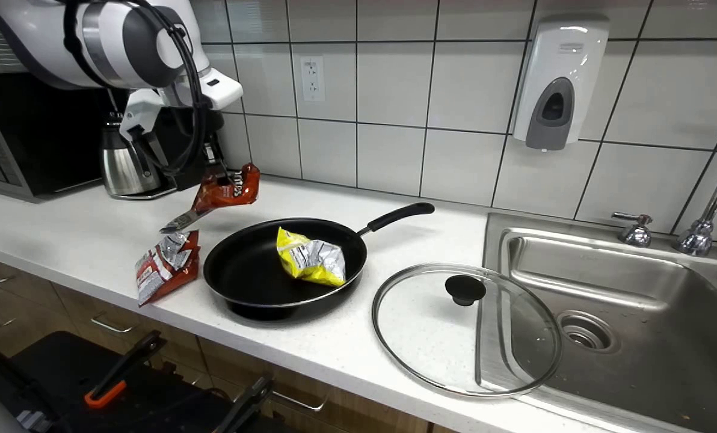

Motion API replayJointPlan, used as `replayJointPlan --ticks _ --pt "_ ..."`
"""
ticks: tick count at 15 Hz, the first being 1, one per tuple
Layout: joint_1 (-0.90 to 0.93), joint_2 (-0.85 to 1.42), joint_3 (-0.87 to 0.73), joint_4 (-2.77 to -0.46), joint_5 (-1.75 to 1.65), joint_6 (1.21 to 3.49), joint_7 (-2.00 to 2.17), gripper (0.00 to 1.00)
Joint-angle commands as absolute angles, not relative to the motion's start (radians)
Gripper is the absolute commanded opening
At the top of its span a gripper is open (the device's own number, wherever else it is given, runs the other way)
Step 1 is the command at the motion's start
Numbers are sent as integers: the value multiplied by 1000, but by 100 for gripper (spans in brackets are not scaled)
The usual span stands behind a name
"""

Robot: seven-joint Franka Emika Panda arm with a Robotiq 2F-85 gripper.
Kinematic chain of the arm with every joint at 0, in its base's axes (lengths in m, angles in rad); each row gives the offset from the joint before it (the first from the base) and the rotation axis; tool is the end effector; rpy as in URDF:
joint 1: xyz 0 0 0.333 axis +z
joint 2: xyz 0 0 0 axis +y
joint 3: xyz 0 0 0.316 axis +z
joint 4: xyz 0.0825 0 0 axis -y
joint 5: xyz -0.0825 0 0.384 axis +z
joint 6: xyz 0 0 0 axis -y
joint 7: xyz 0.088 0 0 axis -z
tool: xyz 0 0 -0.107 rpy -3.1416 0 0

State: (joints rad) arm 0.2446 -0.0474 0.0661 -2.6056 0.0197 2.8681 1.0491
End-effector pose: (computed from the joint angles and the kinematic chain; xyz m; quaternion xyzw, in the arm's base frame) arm 0.4424 0.1408 0.3024 -0.9183 0.3647 -0.1184 0.0990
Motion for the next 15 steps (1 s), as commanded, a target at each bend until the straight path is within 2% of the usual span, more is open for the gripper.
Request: replayJointPlan --ticks 1,11,15 --pt "190 -160 115 -2675 18 2811 1068 0" --pt "142 -280 120 -2817 121 2799 1007 0" --pt "101 -233 111 -2775 124 2819 998 0"
